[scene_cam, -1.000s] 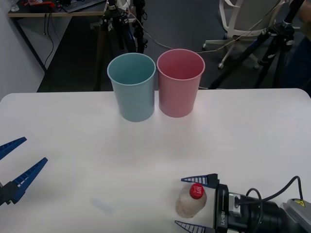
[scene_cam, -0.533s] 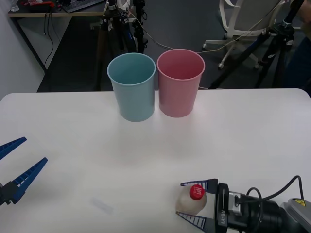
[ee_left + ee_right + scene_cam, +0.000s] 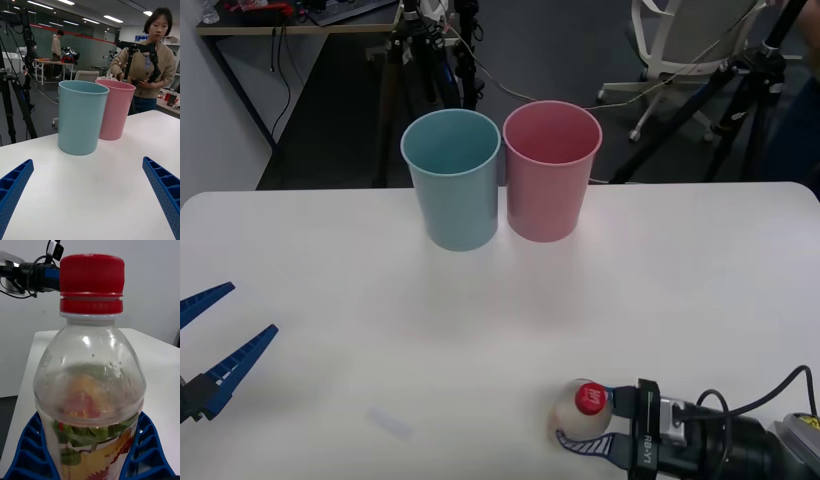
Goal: Grasp the object on the table and drop it into the matching bin: aluminum can to the light blue bin, PET bottle to the pink bin.
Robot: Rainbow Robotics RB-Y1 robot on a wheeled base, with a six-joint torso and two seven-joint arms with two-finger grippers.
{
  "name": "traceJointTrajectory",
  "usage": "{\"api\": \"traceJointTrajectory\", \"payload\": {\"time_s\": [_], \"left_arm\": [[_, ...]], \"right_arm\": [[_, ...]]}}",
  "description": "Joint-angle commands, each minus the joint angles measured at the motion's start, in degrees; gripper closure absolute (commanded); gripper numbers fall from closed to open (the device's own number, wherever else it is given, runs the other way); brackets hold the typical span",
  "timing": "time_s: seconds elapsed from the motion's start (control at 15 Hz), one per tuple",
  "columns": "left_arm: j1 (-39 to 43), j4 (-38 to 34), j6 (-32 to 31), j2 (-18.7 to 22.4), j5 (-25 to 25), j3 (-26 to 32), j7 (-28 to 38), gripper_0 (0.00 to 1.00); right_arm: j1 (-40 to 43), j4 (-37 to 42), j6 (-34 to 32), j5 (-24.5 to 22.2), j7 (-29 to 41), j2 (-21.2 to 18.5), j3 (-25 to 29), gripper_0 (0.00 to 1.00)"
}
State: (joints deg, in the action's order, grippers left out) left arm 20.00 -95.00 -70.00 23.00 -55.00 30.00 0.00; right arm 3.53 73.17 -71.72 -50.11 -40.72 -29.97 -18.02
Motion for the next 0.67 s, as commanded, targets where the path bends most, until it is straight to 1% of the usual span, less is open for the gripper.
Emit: {"api": "traceJointTrajectory", "payload": {"time_s": [0.07,0.27,0.53,0.67], "left_arm": [[0.0,0.0,0.0,0.0,0.0,0.0,0.0,0.0],[0.0,0.0,0.0,0.0,0.0,0.0,0.0,0.0],[0.0,0.0,0.0,0.0,0.0,0.0,0.0,0.0],[0.0,0.0,0.0,0.0,0.0,0.0,0.0,0.0]], "right_arm": [[3.67,3.91,0.09,1.16,0.46,-1.15,2.72,1.0],[5.43,5.23,0.97,4.41,0.9,-2.99,4.13,1.0],[7.28,5.76,1.05,6.52,1.96,-3.52,8.88,1.0],[8.77,6.9,3.34,8.1,2.84,-3.78,12.13,1.0]]}}
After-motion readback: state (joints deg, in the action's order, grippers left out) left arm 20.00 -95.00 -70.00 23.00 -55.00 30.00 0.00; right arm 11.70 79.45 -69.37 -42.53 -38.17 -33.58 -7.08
